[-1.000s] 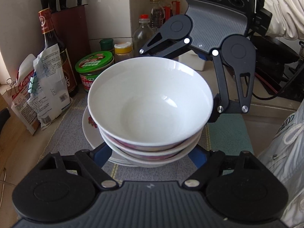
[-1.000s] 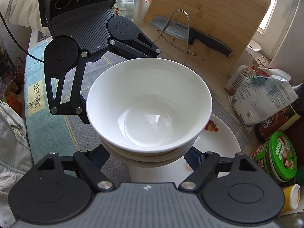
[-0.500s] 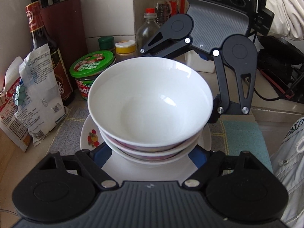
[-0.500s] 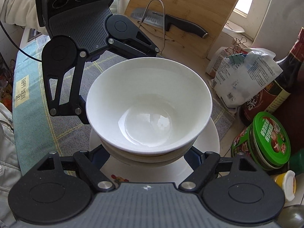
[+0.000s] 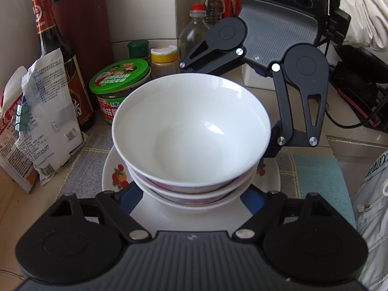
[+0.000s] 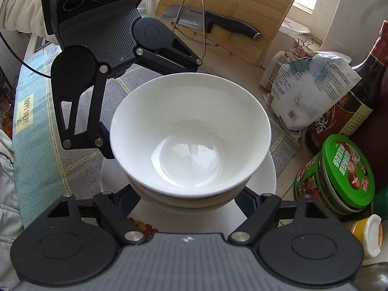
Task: Organize plates and bowls
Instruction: 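Lower the bowl stack onto the plate stack and open both tools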
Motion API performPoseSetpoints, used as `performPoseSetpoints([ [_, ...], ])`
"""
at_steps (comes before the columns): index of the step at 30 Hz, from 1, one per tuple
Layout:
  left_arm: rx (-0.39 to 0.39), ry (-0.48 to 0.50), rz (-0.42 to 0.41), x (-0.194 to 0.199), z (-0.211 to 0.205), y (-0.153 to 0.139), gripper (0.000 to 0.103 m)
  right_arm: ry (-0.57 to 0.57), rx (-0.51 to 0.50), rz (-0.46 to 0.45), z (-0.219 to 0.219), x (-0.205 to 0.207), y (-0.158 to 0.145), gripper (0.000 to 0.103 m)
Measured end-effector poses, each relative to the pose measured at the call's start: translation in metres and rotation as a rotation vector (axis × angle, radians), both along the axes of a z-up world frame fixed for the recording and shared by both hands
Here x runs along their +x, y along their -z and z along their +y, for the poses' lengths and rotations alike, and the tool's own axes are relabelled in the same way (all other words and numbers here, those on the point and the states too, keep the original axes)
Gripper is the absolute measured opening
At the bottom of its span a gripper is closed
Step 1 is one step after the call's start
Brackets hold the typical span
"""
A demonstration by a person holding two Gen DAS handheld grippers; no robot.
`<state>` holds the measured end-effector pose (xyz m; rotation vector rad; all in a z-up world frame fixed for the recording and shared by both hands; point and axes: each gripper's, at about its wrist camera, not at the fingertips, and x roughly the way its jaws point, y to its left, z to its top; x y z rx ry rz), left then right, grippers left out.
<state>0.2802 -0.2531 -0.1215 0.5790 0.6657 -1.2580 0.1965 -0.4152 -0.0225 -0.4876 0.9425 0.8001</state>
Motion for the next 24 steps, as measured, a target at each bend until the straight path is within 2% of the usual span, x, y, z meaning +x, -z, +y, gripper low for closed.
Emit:
performPoseSetpoints([
  [9, -0.012, 0.001, 0.005, 0.003, 0.001, -0.001, 0.086, 0.003, -0.007, 0.001, 0.000, 0.002, 0.002, 0.087],
  [12, -0.027, -0.009, -0.004, 0.002, 0.003, 0.000, 0.090, 0.009, -0.003, 0.002, 0.001, 0.002, 0.002, 0.089],
  [14, -0.027, -0.009, -0.035, -0.002, 0.003, 0.000, 0.097, 0.012, 0.004, -0.013, 0.002, 0.000, 0.002, 0.101],
  [18, -0.030, -0.025, -0.061, -0.008, 0.009, 0.000, 0.101, 0.028, 0.000, -0.036, 0.001, -0.003, 0.000, 0.103],
  [24, -0.047, -0.140, -0.098, -0.012, 0.023, -0.001, 0.101, 0.075, -0.009, -0.052, -0.003, -0.008, -0.003, 0.103],
])
